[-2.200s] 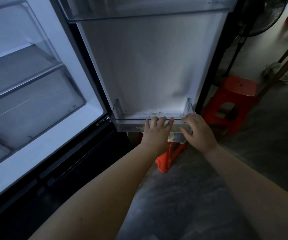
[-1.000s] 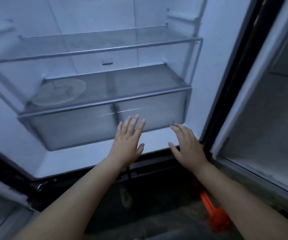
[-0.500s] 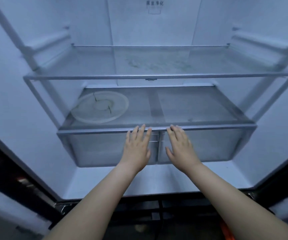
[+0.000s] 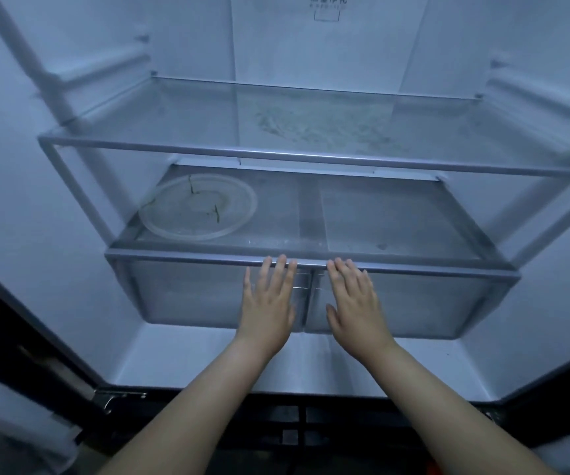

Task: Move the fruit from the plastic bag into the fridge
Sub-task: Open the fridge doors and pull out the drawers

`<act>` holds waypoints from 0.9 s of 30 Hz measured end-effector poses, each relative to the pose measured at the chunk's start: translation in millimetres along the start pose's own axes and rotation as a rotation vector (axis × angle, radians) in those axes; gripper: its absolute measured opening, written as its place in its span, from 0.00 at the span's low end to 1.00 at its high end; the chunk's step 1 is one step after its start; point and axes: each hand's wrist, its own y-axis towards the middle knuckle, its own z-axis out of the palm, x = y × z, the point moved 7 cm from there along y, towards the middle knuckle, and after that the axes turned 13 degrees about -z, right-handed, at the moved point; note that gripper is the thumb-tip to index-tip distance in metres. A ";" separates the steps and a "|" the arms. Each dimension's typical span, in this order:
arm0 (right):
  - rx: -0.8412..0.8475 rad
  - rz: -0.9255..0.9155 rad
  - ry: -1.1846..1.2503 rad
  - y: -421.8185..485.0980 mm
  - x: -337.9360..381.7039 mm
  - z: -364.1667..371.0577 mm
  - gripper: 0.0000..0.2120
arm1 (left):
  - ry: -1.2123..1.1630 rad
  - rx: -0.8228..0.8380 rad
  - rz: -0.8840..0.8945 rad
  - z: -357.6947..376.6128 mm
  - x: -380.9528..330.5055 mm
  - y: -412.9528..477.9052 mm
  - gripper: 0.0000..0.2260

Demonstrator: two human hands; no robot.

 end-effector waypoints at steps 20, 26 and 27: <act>-0.632 1.234 2.047 -41.7 -17.9 35.1 0.06 | -2.574 0.471 -1.210 40.0 8.2 -30.4 0.29; -0.674 1.221 2.092 -44.9 -20.5 35.6 0.08 | -2.534 0.476 -1.228 39.9 7.5 -31.6 0.28; -0.670 1.217 2.098 -45.6 -20.7 36.2 0.09 | -2.531 0.477 -1.222 39.1 8.1 -31.3 0.28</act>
